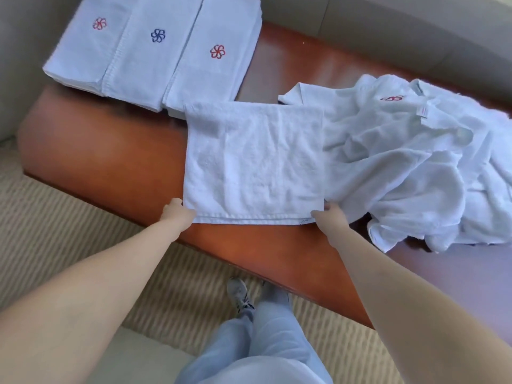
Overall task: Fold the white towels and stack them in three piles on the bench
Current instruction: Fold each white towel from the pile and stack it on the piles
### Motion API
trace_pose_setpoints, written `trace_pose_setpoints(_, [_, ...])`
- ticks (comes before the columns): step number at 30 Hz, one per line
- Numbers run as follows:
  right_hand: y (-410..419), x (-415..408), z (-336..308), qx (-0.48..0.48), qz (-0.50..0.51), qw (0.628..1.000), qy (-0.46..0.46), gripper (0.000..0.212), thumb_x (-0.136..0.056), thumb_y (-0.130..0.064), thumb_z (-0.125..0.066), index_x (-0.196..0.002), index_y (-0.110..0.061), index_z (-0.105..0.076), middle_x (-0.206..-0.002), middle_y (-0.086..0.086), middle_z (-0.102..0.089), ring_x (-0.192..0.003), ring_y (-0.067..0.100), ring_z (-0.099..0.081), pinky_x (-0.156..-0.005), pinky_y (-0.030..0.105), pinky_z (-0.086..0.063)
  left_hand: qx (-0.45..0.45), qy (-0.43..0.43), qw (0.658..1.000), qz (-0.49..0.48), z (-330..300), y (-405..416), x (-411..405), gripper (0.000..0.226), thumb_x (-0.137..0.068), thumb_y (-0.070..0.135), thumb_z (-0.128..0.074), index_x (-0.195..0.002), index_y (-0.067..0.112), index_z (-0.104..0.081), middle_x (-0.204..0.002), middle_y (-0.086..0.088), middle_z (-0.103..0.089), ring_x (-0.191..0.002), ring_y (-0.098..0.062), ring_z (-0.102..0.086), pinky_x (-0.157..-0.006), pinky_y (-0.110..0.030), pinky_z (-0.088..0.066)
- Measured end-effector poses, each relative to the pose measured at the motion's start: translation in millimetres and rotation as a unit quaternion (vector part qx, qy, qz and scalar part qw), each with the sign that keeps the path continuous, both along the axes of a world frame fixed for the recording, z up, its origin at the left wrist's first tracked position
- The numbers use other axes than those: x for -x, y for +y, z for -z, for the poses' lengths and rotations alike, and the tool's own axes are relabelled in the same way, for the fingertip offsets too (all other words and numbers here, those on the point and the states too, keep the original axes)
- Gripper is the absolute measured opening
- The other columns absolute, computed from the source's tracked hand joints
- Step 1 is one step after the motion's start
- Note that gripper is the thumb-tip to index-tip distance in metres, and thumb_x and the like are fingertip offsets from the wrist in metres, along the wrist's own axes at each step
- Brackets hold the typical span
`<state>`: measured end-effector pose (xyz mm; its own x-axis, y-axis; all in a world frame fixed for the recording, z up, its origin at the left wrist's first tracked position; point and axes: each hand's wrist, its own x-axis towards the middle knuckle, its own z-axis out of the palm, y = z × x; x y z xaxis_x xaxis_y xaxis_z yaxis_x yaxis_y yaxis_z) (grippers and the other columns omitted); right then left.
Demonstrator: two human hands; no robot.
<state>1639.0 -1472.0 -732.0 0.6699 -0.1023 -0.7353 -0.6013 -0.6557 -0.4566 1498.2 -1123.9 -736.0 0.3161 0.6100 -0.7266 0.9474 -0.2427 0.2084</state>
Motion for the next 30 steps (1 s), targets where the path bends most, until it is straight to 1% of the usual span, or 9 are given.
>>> trace_pose_setpoints(3, [-1, 1, 11, 0.010, 0.025, 0.999, -0.023, 0.025, -0.089, -0.023, -0.063, -0.111, -0.017, -0.054, -0.088, -0.006, -0.057, -0.076, 0.010, -0.053, -0.057, 0.027, -0.037, -0.017, -0.013, 0.999, -0.032, 15, 6, 3, 0.017, -0.094, 0.012, -0.057, -0.101, -0.003, -0.062, -0.079, -0.006, -0.047, -0.064, -0.022, -0.045, -0.057, -0.028, -0.031])
trace_pose_setpoints(4, [-1, 2, 14, 0.015, 0.031, 0.999, -0.032, 0.027, -0.087, -0.025, -0.065, -0.110, -0.018, -0.052, -0.087, -0.006, -0.057, -0.076, 0.010, -0.053, -0.058, 0.027, -0.038, -0.026, -0.023, 0.999, -0.037, 19, 7, 2, 0.022, -0.092, 0.008, -0.059, -0.070, 0.007, -0.052, -0.069, -0.002, -0.037, -0.058, -0.019, -0.035, -0.055, -0.028, -0.025])
trace_pose_setpoints(5, [0, 2, 15, 0.018, 0.042, 0.998, -0.042, 0.030, -0.086, -0.026, -0.067, -0.109, -0.018, -0.050, -0.087, -0.006, -0.056, -0.076, 0.011, -0.053, -0.059, 0.028, -0.039, -0.035, -0.041, 0.998, -0.026, 19, 6, 2, 0.035, -0.089, 0.005, -0.060, -0.064, 0.016, -0.038, -0.066, 0.001, -0.030, -0.055, -0.018, -0.027, -0.054, -0.028, -0.020])
trace_pose_setpoints(6, [-1, 3, 15, 0.022, 0.052, 0.997, -0.050, 0.033, -0.085, -0.026, -0.070, -0.109, -0.018, -0.049, -0.087, -0.006, -0.056, -0.075, 0.012, -0.053, -0.062, 0.030, -0.041, -0.049, -0.058, 0.997, -0.014, 19, 5, 2, 0.041, -0.087, 0.004, -0.061, -0.070, 0.020, -0.027, -0.064, 0.003, -0.026, -0.055, -0.017, -0.024, -0.053, -0.028, -0.018])
trace_pose_setpoints(9, [-4, 3, 15, 0.047, 0.042, 0.996, -0.063, 0.023, -0.085, -0.030, -0.068, -0.100, -0.019, -0.055, -0.082, -0.004, -0.061, -0.074, 0.019, -0.057, -0.071, 0.033, -0.048, -0.088, -0.079, 0.993, 0.019, 18, 4, 5, 0.038, -0.089, 0.009, -0.061, -0.069, 0.021, -0.031, -0.064, 0.005, -0.031, -0.054, -0.017, -0.029, -0.051, -0.029, -0.022])
trace_pose_setpoints(13, [-5, 1, 13, 0.008, 0.042, 0.997, -0.067, 0.010, -0.087, -0.029, -0.064, -0.088, -0.022, -0.057, -0.083, 0.003, -0.067, -0.079, 0.026, -0.062, -0.076, 0.037, -0.052, -0.096, -0.073, 0.991, 0.053, 10, 7, 3, 0.005, -0.095, 0.018, -0.056, -0.100, 0.017, -0.054, -0.098, 0.000, -0.060, -0.088, -0.026, -0.059, -0.071, -0.036, -0.047])
trace_pose_setpoints(19, [-6, 4, 20, -0.058, 0.051, 0.997, -0.031, 0.008, -0.088, -0.021, -0.057, -0.086, -0.015, -0.062, -0.079, 0.003, -0.068, -0.086, 0.030, -0.070, -0.088, 0.047, -0.059, -0.057, -0.033, 0.998, 0.013, 14, 1, -1, 0.040, -0.095, 0.018, -0.061, -0.132, 0.009, -0.048, -0.129, -0.013, -0.054, -0.104, -0.032, -0.061, -0.066, -0.035, -0.043])
trace_pose_setpoints(25, [-6, 5, 22, -0.084, 0.075, 0.994, -0.003, 0.008, -0.092, -0.018, -0.056, -0.093, -0.016, -0.063, -0.087, 0.006, -0.073, -0.096, 0.031, -0.075, -0.095, 0.049, -0.058, -0.069, -0.031, 0.997, 0.026, 23, 3, -4, 0.014, -0.094, 0.013, -0.057, -0.102, 0.002, -0.060, -0.093, -0.015, -0.063, -0.065, -0.021, -0.051, -0.056, -0.030, -0.041])
trace_pose_setpoints(30, [-9, -4, -2, -0.134, 0.111, 0.985, 0.001, 0.007, -0.091, -0.012, -0.062, -0.087, -0.012, -0.056, -0.096, 0.005, -0.063, -0.090, 0.025, -0.076, -0.075, 0.035, -0.060, -0.046, -0.081, 0.995, -0.035, -6, 7, 1, 0.033, -0.088, 0.008, -0.048, -0.115, -0.007, -0.058, -0.101, -0.021, -0.062, -0.095, -0.039, -0.066, -0.072, -0.038, -0.055])
